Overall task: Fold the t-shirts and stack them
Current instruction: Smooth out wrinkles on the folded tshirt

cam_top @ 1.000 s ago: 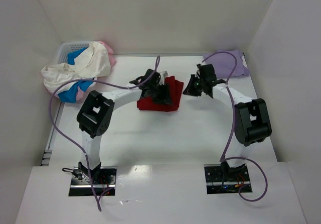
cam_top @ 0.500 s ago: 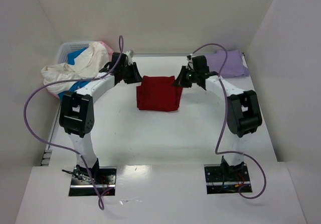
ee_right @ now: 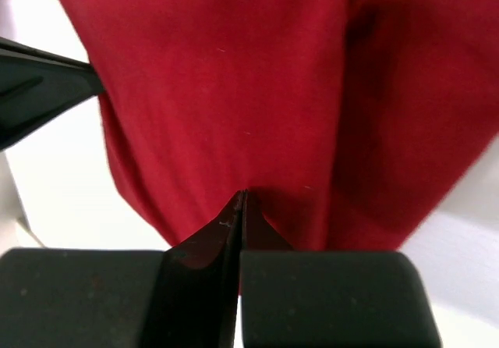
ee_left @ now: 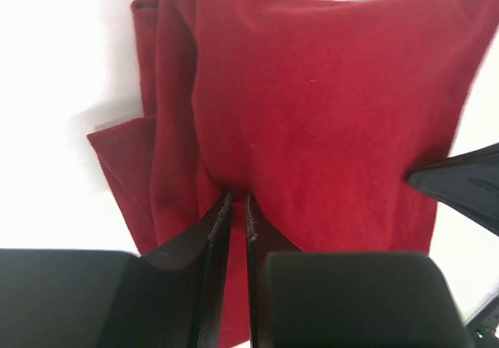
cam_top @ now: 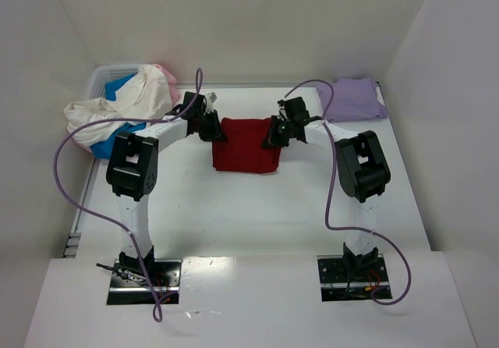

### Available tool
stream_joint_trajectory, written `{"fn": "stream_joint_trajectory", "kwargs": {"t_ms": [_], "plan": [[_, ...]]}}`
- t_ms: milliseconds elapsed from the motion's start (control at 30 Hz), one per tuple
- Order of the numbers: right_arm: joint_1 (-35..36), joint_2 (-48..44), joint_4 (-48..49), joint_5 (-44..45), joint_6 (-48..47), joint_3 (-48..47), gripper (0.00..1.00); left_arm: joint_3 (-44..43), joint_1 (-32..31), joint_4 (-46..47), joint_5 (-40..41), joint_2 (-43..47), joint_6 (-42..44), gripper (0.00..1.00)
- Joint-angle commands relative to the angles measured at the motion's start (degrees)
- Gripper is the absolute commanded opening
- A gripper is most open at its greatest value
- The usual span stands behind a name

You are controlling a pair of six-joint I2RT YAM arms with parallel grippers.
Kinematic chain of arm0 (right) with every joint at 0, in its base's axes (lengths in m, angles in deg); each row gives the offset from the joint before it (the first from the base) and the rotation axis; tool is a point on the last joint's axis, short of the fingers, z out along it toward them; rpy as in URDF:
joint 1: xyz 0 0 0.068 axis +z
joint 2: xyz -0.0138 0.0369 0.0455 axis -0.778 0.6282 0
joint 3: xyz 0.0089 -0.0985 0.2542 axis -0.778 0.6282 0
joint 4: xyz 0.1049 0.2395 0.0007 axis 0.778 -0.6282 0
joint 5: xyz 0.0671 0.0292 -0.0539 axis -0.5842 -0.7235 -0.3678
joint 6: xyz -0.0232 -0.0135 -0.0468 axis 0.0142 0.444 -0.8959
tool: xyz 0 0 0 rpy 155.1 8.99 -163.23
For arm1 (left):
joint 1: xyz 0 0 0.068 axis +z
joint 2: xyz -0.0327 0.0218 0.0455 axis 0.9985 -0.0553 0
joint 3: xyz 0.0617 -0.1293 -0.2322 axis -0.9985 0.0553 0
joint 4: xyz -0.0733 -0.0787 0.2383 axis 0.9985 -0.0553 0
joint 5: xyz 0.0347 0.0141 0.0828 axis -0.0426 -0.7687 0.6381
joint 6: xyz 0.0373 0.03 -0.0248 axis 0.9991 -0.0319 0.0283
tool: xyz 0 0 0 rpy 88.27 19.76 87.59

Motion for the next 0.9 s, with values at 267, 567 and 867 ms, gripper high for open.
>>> {"fn": "stream_joint_trajectory", "kwargs": {"t_ms": [267, 567, 867], "plan": [[-2.1, -1.2, -0.4, 5.8, -3.7, 5.5, 0.0, -1.8, 0.0, -2.1, 3.0, -2.2, 3.4, 0.23], [-3.7, -2.6, -2.1, 8.0, -4.2, 5.5, 0.0, -1.8, 0.0, -5.3, 4.2, 0.0, 6.2, 0.3], [-4.3, -17.0, -3.4, 4.6, -3.0, 4.5, 0.06, -1.2, 0.0, -7.5, 0.7, 13.5, 7.3, 0.45]]}}
